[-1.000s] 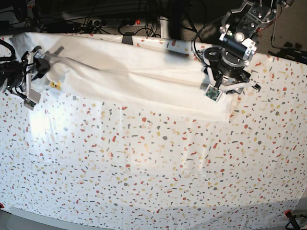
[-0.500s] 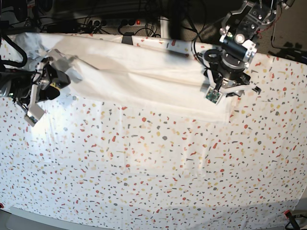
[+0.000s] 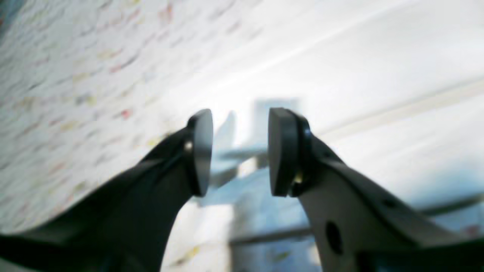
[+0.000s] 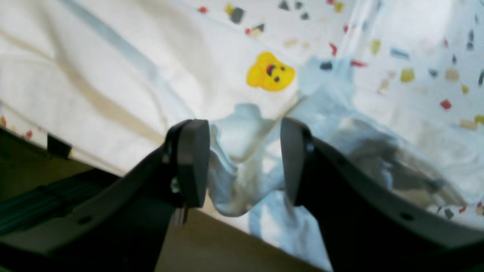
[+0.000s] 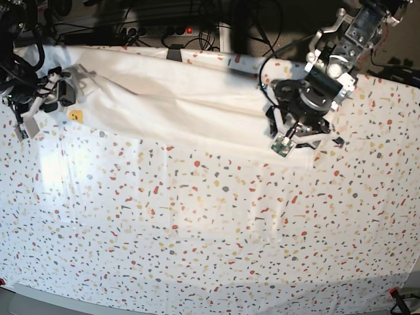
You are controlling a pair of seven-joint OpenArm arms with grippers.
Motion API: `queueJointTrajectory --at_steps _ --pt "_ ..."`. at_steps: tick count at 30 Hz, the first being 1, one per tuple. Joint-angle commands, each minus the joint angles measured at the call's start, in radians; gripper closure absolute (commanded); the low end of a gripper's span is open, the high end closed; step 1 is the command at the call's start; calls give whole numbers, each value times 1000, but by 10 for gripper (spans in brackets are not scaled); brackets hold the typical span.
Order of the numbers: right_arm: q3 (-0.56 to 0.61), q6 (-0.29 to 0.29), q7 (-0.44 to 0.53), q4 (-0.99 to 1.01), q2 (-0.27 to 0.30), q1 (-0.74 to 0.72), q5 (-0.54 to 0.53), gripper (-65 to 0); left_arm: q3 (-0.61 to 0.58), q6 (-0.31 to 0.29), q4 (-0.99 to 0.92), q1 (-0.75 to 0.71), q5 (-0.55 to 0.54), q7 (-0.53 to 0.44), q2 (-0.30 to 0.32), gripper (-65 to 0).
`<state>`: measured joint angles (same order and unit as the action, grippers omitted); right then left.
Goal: Fold the T-shirt properly
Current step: 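Grasp both ends of the folded strip with both grippers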
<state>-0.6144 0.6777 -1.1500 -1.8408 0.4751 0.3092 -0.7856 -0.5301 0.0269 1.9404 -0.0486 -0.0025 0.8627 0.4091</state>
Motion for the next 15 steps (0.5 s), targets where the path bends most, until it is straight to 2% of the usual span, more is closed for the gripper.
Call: queueJointTrajectory --at_steps 1,4,10,15 --pt "-21 3 23 -13 4 -7 6 -305 5 -11 20 24 -43 -21 3 -228" --pt "-50 3 25 -13 -33 -7 58 -305 5 -61 20 50 -167 -19 3 -228" --pt "-60 3 60 9 -105 -7 144 -305 5 -150 4 39 -332 -21 1 -228" --pt "-60 3 82 98 -118 -7 188 -305 5 -170 -118 23 -370 -26 -49 -228"
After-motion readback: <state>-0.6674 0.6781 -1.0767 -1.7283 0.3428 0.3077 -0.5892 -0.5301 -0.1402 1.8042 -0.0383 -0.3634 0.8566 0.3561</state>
